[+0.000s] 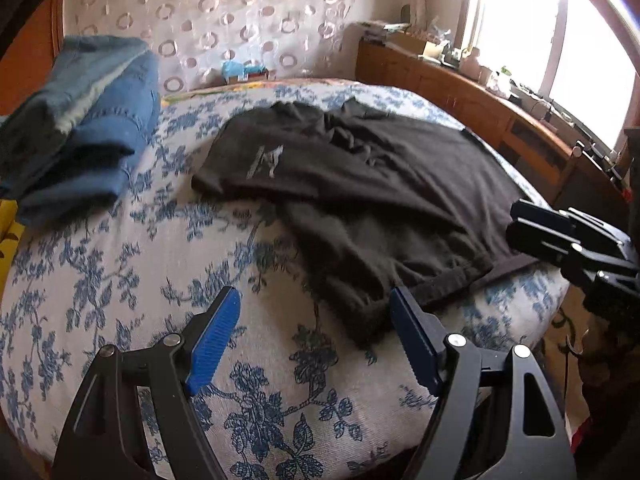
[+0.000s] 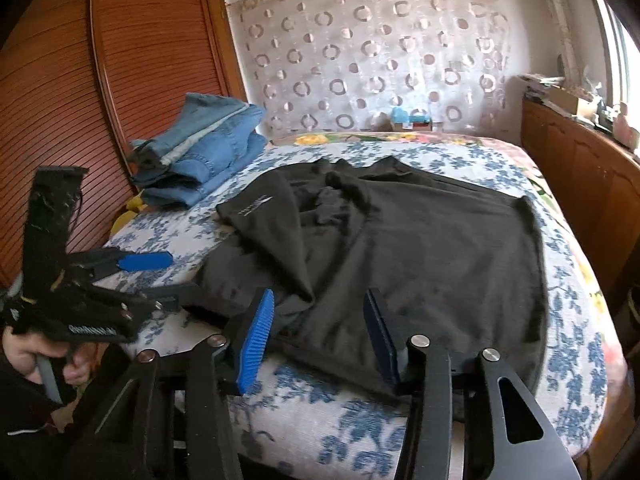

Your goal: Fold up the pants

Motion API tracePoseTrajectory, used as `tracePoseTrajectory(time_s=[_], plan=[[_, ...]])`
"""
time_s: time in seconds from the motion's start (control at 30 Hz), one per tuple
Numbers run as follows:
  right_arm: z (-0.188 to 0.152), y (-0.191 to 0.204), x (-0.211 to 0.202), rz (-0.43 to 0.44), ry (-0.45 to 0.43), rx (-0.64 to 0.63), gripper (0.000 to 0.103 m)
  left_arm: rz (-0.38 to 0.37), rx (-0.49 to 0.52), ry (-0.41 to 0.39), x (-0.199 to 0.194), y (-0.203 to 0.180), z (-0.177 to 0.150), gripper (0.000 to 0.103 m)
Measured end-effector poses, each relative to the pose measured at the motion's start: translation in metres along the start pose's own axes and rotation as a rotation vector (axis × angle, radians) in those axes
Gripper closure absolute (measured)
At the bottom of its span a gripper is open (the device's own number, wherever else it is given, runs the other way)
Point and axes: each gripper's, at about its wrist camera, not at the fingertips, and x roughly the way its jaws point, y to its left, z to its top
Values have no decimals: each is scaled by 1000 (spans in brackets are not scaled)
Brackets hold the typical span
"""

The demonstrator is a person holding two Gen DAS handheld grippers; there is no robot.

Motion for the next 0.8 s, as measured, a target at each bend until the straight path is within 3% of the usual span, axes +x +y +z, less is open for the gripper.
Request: tracePoseTrajectory(time_s=[0.5, 0.7, 0.8], plan=[[0, 18, 39, 63, 90, 11, 75, -11, -8, -26, 0, 1, -8, 25], [2, 22, 39, 74, 72, -7, 94, -11, -14, -32, -1, 1, -9, 25], [4, 24, 35, 63, 41, -27, 97, -26, -30, -40, -4, 1, -8, 25]])
